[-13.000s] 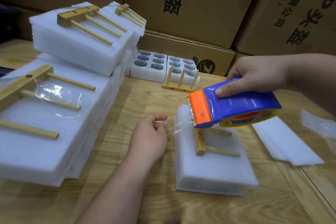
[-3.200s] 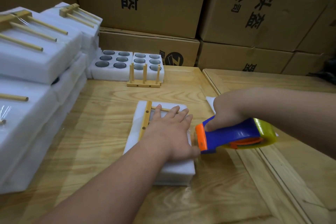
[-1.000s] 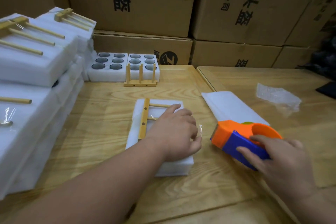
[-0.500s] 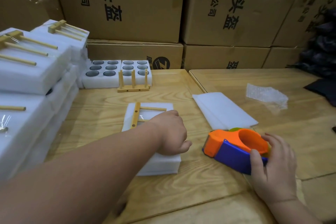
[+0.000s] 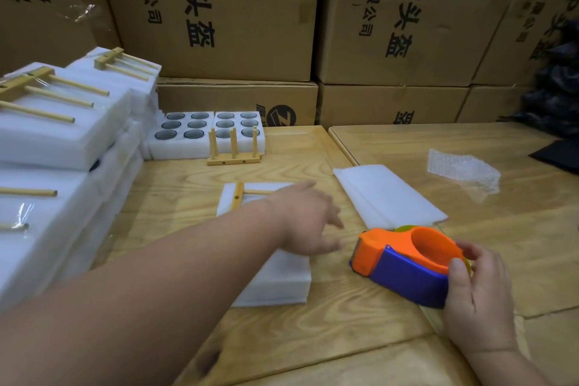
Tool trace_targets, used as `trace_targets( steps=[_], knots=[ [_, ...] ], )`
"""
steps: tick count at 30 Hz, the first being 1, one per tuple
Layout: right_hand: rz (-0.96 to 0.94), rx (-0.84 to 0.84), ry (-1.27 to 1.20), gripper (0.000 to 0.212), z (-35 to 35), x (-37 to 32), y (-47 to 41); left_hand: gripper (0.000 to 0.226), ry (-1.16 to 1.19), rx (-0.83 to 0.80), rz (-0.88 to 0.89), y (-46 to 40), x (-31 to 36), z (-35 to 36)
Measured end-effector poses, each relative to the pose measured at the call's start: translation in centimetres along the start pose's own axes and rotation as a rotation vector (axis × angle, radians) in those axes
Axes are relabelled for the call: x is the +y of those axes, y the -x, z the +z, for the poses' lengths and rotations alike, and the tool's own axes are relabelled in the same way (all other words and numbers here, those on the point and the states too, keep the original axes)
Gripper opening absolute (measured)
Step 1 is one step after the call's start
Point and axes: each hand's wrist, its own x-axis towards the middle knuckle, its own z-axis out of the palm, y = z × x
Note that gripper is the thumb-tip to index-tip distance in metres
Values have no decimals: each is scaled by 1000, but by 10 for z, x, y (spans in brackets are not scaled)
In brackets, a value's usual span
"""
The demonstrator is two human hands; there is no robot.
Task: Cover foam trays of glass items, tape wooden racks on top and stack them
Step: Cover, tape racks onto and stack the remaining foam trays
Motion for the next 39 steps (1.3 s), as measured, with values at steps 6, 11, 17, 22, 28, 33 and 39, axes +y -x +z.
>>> trace_targets(
  steps=[6,11,17,22,28,33,39],
  knots=[
    [418,160,-353,36,6,20,-6,50,582,350,-354,47,-61,-17],
    [686,241,-368,35,10,40,-16,61,466,181,-444,55,-61,18],
    [721,228,-351,32,13,45,-14,60,312,77,-488,52,-41,52],
    [722,187,-426,41,11,36,-16,66,267,117,-397,58,-46,42],
    [756,191,-456,24,5,16,-15,76,248,173,-303,81,-51,45],
    [234,170,-400,25,-6,-34,-4,69,1122,586,-742,107,-52,73],
    [222,-345,-596,20,72,-139,15,25,1435,632,-929,123,-23,101]
  ],
)
